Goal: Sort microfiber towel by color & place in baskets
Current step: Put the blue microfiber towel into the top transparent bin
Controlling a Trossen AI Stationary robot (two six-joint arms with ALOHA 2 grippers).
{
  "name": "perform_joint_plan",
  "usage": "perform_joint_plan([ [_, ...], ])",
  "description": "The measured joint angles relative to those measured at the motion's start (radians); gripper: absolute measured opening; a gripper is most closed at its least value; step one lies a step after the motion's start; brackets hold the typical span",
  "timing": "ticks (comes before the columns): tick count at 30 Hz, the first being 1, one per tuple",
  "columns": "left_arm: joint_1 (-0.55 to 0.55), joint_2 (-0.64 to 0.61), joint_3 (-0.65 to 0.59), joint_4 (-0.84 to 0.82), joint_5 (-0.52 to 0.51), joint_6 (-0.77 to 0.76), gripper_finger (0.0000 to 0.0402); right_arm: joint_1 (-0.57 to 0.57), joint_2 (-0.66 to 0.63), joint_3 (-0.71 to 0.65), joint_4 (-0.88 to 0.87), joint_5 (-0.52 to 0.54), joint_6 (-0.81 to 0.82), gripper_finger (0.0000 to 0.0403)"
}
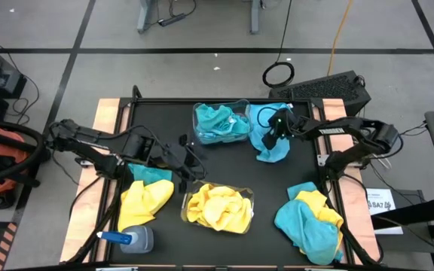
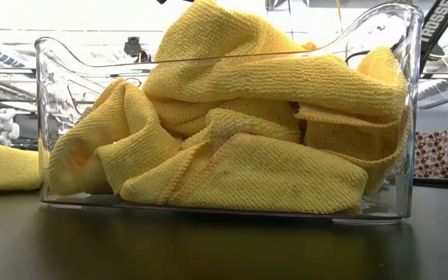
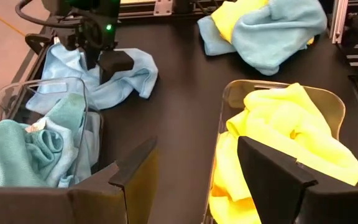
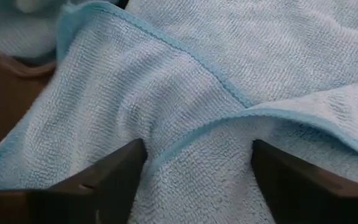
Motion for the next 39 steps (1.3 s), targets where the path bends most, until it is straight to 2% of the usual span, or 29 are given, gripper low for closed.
perform_joint_plan([
  [4,-0.021,0.0,0.0,-0.001,-0.016,0.0,0.0224,0.001,0.011,0.0,0.014,-0.038,0.0,0.0205],
  [10,-0.04,0.0,0.0,-0.001,-0.024,0.0,0.0224,0.002,-0.019,-0.005,-0.013,-0.124,-0.001,0.0038],
  [11,-0.042,0.0,0.0,-0.001,-0.031,0.0,0.0224,0.002,-0.028,-0.006,-0.017,-0.134,-0.004,0.002],
  [17,-0.057,0.0,0.0,-0.001,-0.038,-0.001,0.0224,0.004,-0.133,-0.013,-0.081,-0.133,-0.008,0.0009],
  [31,-0.093,0.004,0.0,0.008,-0.065,0.001,0.0224,0.03,-0.524,0.034,-0.043,-0.069,-0.011,0.0001],
  [35,-0.101,0.013,0.0,0.012,-0.065,0.001,0.0224,0.061,-0.58,0.068,0.032,-0.021,-0.029,0.0001],
  [39,-0.107,0.021,-0.001,0.008,-0.065,0.002,0.0224,0.091,-0.583,0.122,0.097,0.018,-0.082,0.0001],
])
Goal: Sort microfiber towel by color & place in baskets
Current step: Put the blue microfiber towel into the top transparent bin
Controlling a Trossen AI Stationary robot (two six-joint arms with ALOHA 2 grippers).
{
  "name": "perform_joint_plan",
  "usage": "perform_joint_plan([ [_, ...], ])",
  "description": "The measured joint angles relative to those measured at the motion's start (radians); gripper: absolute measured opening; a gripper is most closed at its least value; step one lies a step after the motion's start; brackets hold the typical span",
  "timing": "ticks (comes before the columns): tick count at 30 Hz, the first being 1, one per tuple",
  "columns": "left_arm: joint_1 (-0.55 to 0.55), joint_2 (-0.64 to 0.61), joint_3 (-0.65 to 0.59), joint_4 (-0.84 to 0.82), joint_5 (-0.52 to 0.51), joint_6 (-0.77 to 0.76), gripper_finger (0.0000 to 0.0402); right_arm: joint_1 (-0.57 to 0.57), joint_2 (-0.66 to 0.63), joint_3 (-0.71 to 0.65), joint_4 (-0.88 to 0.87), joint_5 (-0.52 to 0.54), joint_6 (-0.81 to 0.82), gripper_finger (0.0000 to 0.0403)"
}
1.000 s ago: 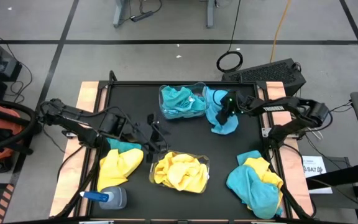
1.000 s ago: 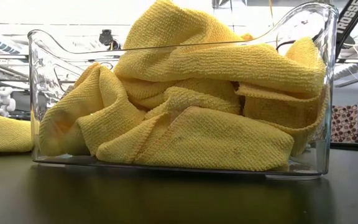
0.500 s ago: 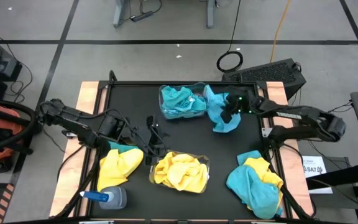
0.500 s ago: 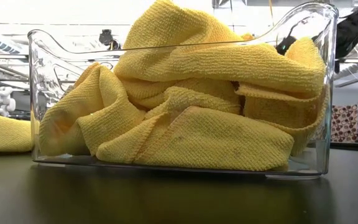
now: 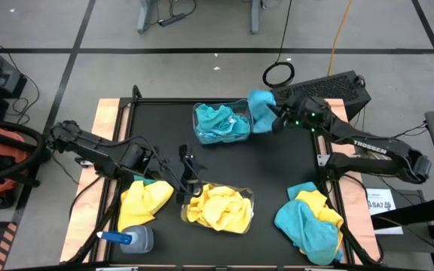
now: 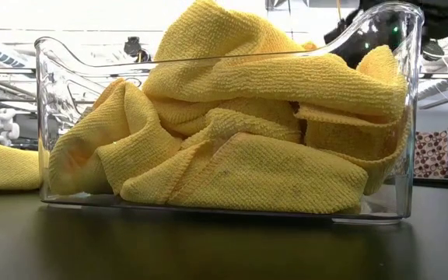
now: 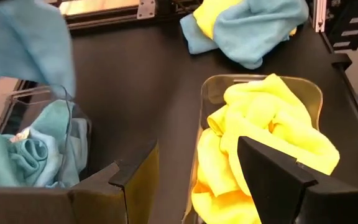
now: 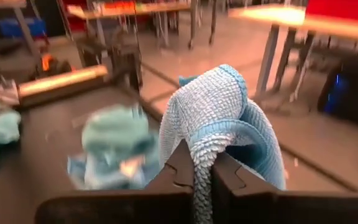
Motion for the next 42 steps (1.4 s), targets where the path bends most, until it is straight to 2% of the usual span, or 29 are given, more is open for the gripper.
perform_joint_plan([
  [7,-0.013,0.015,0.0,0.01,0.0,0.0,0.0224,0.043,0.071,0.093,0.104,0.018,-0.102,0.0],
  [17,-0.047,0.035,0.0,0.01,0.0,-0.001,0.0224,0.077,0.236,0.17,0.293,0.021,-0.224,0.0],
  [26,-0.072,0.039,0.0,0.014,0.0,-0.001,0.0224,0.076,0.416,0.195,0.269,0.012,-0.265,0.0],
  [33,-0.078,0.039,0.0,0.014,-0.003,-0.001,0.0224,0.115,0.572,0.195,0.271,-0.049,-0.265,0.0],
  [42,-0.078,0.039,0.0,0.013,-0.004,-0.001,0.0224,0.172,0.671,0.195,0.264,-0.118,-0.251,0.0001],
])
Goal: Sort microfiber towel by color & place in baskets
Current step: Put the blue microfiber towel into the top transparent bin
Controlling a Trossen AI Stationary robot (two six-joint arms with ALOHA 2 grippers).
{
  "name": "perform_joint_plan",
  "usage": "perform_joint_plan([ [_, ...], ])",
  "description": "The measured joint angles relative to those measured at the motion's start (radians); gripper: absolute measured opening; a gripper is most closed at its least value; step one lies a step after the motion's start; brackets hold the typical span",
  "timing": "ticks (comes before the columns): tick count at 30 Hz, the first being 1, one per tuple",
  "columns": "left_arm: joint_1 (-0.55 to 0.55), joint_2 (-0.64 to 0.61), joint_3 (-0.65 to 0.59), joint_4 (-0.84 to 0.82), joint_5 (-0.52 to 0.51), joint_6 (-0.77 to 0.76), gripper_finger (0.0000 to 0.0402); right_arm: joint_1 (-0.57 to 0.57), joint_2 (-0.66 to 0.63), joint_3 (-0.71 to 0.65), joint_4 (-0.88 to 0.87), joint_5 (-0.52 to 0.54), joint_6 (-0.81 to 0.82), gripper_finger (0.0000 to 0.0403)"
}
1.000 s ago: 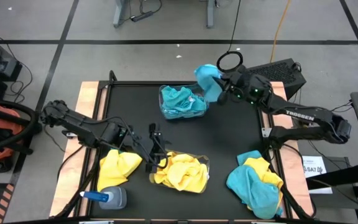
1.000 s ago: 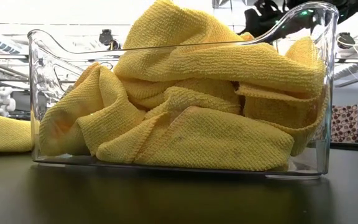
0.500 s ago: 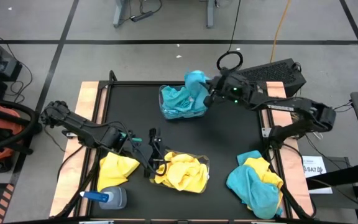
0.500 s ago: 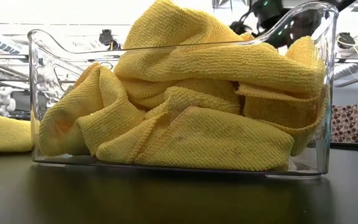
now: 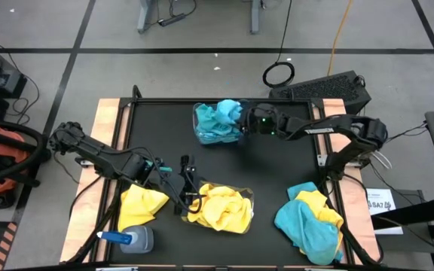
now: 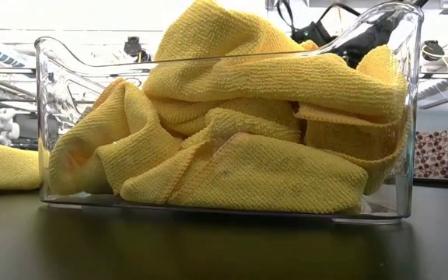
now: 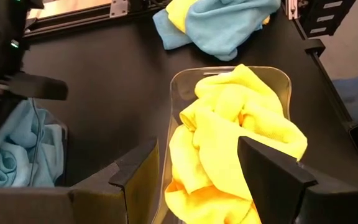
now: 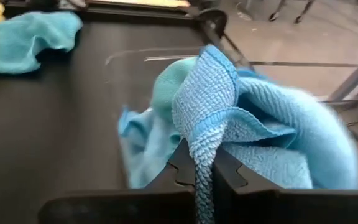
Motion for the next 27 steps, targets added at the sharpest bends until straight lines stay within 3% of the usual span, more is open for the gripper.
perform_joint_plan([
  [13,0.0,0.0,0.0,0.011,-0.002,-0.024,0.0224,-0.006,0.088,0.0,-0.025,0.0,0.117,0.0003],
  [27,0.0,0.0,0.0,0.01,-0.002,-0.027,0.0224,-0.006,0.097,0.0,-0.022,-0.001,0.206,0.0016],
])
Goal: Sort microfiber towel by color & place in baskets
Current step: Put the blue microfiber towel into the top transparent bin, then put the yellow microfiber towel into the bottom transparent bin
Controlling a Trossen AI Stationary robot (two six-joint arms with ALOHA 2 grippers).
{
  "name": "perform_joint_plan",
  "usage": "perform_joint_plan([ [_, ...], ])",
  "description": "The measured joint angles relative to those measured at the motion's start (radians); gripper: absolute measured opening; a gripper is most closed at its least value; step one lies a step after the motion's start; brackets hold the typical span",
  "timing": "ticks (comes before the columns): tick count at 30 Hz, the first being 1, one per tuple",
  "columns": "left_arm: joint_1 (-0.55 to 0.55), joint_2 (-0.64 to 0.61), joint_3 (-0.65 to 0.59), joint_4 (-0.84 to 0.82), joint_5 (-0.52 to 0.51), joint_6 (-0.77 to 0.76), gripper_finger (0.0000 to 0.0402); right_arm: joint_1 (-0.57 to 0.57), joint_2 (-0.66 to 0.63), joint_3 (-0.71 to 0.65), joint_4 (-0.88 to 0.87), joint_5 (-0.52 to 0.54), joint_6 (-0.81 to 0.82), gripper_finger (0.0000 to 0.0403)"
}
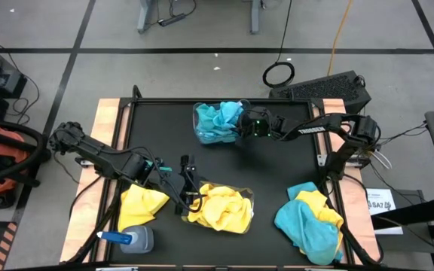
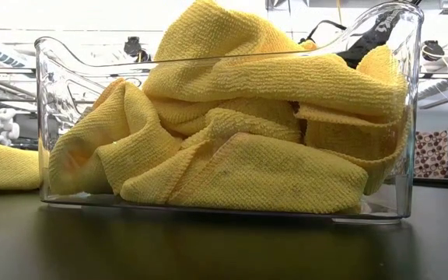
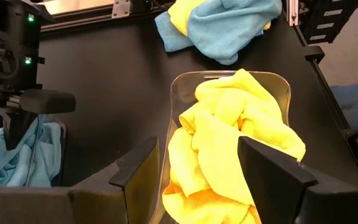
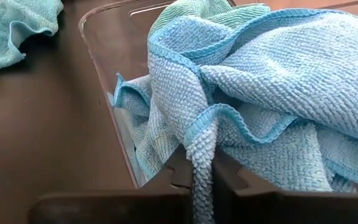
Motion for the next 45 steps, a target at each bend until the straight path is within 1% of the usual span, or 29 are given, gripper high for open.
perform_joint_plan([
  [3,0.0,0.0,0.0,-0.002,0.0,-0.01,0.0224,0.0,0.0,0.0,-0.001,0.001,0.001,0.0052],
  [7,0.0,0.0,0.0,-0.009,0.0,-0.024,0.0224,0.001,-0.005,0.0,-0.005,0.0,-0.002,0.0121],
  [11,0.0,0.0,0.0,-0.021,0.0,-0.026,0.0224,0.002,-0.037,-0.002,-0.02,-0.004,-0.011,0.0186],
  [14,0.0,-0.001,0.0,-0.025,0.0,-0.026,0.0224,0.002,-0.085,-0.002,-0.037,-0.004,-0.02,0.0216],
  [16,0.0,-0.001,0.0,-0.025,0.0,-0.026,0.0224,0.003,-0.115,-0.002,-0.061,-0.003,-0.022,0.0226],
  [20,0.0,-0.001,0.0,-0.025,0.0,-0.023,0.0224,0.012,-0.181,-0.002,-0.086,0.0,-0.031,0.0228],
  [25,0.0,-0.001,0.0,-0.025,0.0,-0.001,0.0224,0.014,-0.219,-0.002,-0.065,0.01,-0.041,0.0206],
  [36,0.004,-0.001,0.0,-0.031,-0.008,0.004,0.0224,-0.007,-0.171,-0.002,0.004,0.011,-0.046,0.0145],
  [38,0.003,-0.001,0.0,-0.059,-0.009,-0.01,0.0224,-0.005,-0.175,-0.002,0.021,0.007,-0.058,0.0141],
  [41,0.002,-0.001,0.0,-0.143,-0.009,-0.068,0.0224,0.005,-0.202,-0.002,0.02,0.005,-0.075,0.0141],
  [45,0.0,-0.001,0.0,-0.277,-0.01,-0.171,0.0224,0.026,-0.251,-0.001,0.007,0.004,-0.102,0.0153],
])
